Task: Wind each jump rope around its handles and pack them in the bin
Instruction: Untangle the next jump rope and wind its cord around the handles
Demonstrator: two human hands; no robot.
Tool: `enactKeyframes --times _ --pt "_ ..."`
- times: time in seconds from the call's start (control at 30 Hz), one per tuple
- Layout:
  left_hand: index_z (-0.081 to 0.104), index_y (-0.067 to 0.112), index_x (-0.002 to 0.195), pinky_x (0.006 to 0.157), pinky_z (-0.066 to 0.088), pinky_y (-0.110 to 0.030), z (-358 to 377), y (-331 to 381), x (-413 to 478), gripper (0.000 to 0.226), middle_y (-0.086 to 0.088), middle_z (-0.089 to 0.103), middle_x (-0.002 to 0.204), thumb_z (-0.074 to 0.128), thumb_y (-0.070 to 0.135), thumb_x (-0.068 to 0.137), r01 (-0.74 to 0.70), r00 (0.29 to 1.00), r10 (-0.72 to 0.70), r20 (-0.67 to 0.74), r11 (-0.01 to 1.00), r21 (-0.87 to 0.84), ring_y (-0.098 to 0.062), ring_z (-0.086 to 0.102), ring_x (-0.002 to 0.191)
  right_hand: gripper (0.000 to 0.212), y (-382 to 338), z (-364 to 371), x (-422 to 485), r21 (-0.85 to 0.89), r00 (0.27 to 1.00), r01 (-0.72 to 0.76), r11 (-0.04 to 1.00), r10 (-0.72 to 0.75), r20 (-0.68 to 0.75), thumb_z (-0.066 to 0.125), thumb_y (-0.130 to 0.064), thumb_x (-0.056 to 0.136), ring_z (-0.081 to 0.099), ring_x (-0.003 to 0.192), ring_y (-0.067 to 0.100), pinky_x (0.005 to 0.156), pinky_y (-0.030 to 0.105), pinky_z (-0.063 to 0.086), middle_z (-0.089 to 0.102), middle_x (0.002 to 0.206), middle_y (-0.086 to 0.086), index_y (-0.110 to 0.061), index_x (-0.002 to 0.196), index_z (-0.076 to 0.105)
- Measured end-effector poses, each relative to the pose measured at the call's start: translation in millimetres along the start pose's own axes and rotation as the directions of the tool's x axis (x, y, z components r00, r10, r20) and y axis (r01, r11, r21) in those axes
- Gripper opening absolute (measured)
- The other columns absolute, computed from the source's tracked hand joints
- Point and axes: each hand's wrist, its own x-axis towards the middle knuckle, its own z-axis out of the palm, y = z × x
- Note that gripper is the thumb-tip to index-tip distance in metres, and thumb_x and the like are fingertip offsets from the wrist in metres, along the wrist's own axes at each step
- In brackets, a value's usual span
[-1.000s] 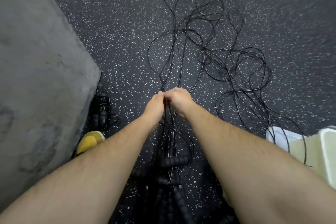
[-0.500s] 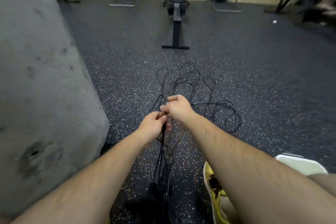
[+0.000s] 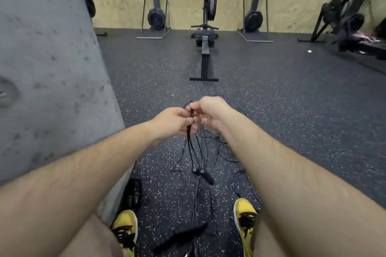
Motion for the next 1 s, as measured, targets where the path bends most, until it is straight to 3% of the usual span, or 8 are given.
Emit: enactKeyframes --times 0.2,0.33,0.43,0.5,0.67,0.73,0.83,1.0 --pt "0.064 0.003 0.105 0.089 0.057 -0.036 5 0 13 0.02 -0.015 0.077 0.103 0.045 0.0 0.101 -0.042 0.998 0.038 -0.048 0.994 -0.1 -0.026 0.075 0.098 0.016 -14 -1 5 0.011 1.0 0.012 1.0 -0.012 -0.019 0.055 -0.001 0.095 0.054 0.063 0.013 0.05 0.024 0.041 0.069 0.08 0.0 -0.009 0.087 0.066" --pt "0.064 0.005 0.112 0.093 0.054 -0.043 4 9 15 0.034 -0.016 0.076 0.105 0.033 0.014 0.1 -0.01 0.998 -0.011 -0.067 0.948 -0.319 -0.032 0.074 0.096 0.018 -17 -11 4 -0.011 0.997 0.067 0.998 -0.067 -0.03 0.059 -0.002 0.091 0.061 0.065 0.015 0.058 0.026 0.042 0.071 0.078 0.0 -0.014 0.082 0.068" --pt "0.061 0.007 0.115 0.084 0.057 -0.041 -2 4 25 0.045 -0.01 0.073 0.098 0.031 0.039 0.108 0.024 0.993 -0.066 -0.101 0.927 -0.374 -0.023 0.073 0.08 0.01 -9 -17 5 -0.208 0.998 0.066 0.976 -0.068 -0.005 0.064 -0.002 0.085 0.06 0.074 0.022 0.055 0.028 0.04 0.074 0.086 0.01 -0.008 0.085 0.072" --pt "0.061 0.007 0.115 0.083 0.057 -0.04 -2 2 30 0.043 -0.008 0.07 0.096 0.04 0.044 0.107 0.038 0.991 -0.081 -0.109 0.937 -0.348 -0.017 0.069 0.073 0.014 -5 -22 1 -0.35 0.997 0.072 0.934 -0.059 0.049 0.063 0.0 0.087 0.06 0.067 0.017 0.049 0.024 0.038 0.071 0.077 0.006 -0.003 0.097 0.072" --pt "0.066 0.007 0.111 0.078 0.057 -0.032 2 0 32 0.015 -0.009 0.074 0.096 0.064 0.013 0.097 0.061 0.992 -0.092 -0.085 0.947 -0.316 -0.018 0.072 0.08 0.023 0 -33 -3 -0.457 0.991 0.081 0.886 -0.024 0.13 0.061 0.007 0.088 0.063 0.05 0.009 0.05 0.022 0.038 0.072 0.077 0.009 0.007 0.11 0.068" --pt "0.065 0.006 0.114 0.068 0.058 -0.028 5 2 32 0.021 -0.006 0.075 0.087 0.067 0.007 0.093 0.084 0.99 -0.118 -0.075 0.932 -0.353 -0.015 0.073 0.072 0.022 0 -35 -3 -0.463 0.991 0.092 0.882 -0.035 0.131 0.065 0.006 0.085 0.065 0.057 0.014 0.048 0.022 0.042 0.071 0.076 0.011 0.008 0.106 0.069" --pt "0.064 0.005 0.102 0.064 0.059 -0.029 8 4 31 0.009 -0.009 0.07 0.083 0.064 0.003 0.092 0.102 0.986 -0.146 -0.077 0.905 -0.412 -0.018 0.069 0.065 0.016 0 -35 -6 -0.475 0.988 0.109 0.873 -0.044 0.147 0.066 0.002 0.085 0.067 0.074 0.02 0.047 0.021 0.044 0.074 0.086 0.014 0.004 0.099 0.073" --pt "0.056 0.0 0.101 0.061 0.059 -0.032 6 9 31 0.014 -0.016 0.061 0.087 0.055 -0.002 0.088 0.097 0.983 -0.157 -0.096 0.884 -0.457 -0.025 0.068 0.066 0.014 -2 -37 -5 -0.377 0.988 0.088 0.922 -0.034 0.149 0.06 -0.009 0.092 0.074 0.076 0.02 0.059 0.027 0.052 0.077 0.089 0.013 0.0 0.099 0.069"
